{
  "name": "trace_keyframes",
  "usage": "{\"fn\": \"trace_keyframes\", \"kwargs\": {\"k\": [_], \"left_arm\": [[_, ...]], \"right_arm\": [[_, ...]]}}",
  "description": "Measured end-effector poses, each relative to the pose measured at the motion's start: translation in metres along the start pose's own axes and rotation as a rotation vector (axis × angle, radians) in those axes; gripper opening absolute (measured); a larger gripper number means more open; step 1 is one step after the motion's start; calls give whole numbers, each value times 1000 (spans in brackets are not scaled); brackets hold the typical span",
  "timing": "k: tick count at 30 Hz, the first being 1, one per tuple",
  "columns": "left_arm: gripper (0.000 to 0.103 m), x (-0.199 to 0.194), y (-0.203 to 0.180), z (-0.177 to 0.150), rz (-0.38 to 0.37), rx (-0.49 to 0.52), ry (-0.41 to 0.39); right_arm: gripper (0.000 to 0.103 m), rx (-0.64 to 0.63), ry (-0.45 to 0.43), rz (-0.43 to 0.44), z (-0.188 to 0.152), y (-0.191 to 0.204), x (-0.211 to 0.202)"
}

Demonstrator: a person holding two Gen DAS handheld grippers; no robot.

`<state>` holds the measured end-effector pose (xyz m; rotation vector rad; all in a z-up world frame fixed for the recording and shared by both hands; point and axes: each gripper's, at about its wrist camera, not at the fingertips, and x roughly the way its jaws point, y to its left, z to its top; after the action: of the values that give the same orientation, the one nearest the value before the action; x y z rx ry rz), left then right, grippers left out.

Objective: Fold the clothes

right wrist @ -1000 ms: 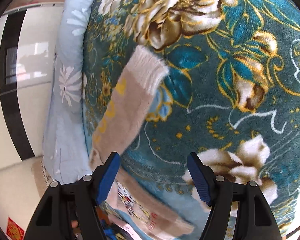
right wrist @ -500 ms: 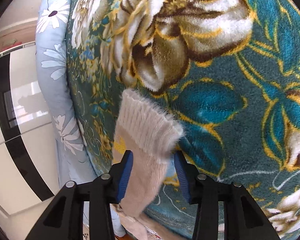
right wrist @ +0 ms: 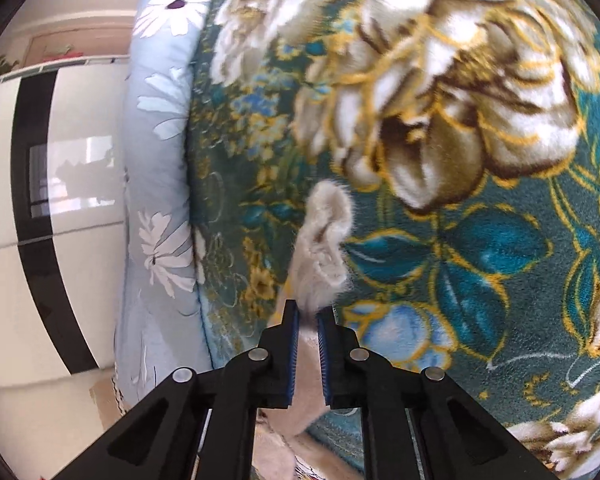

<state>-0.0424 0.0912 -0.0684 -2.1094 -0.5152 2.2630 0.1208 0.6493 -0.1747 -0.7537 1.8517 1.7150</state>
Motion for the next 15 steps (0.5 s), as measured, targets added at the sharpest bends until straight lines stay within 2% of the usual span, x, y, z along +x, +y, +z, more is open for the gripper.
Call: {"fn": "trace_keyframes", "kwargs": {"k": [7, 11, 15], "left_arm": [[38, -9, 25, 3, -34, 14, -10], [38, -14, 52, 9, -56, -22, -17], [38, -18, 84, 18, -47, -48, -31]], "right_arm": [[10, -339, 19, 116, -55, 105, -23], [10, -498, 81, 181, -108, 161, -20], [10, -645, 182, 226, -177, 204, -1]]}}
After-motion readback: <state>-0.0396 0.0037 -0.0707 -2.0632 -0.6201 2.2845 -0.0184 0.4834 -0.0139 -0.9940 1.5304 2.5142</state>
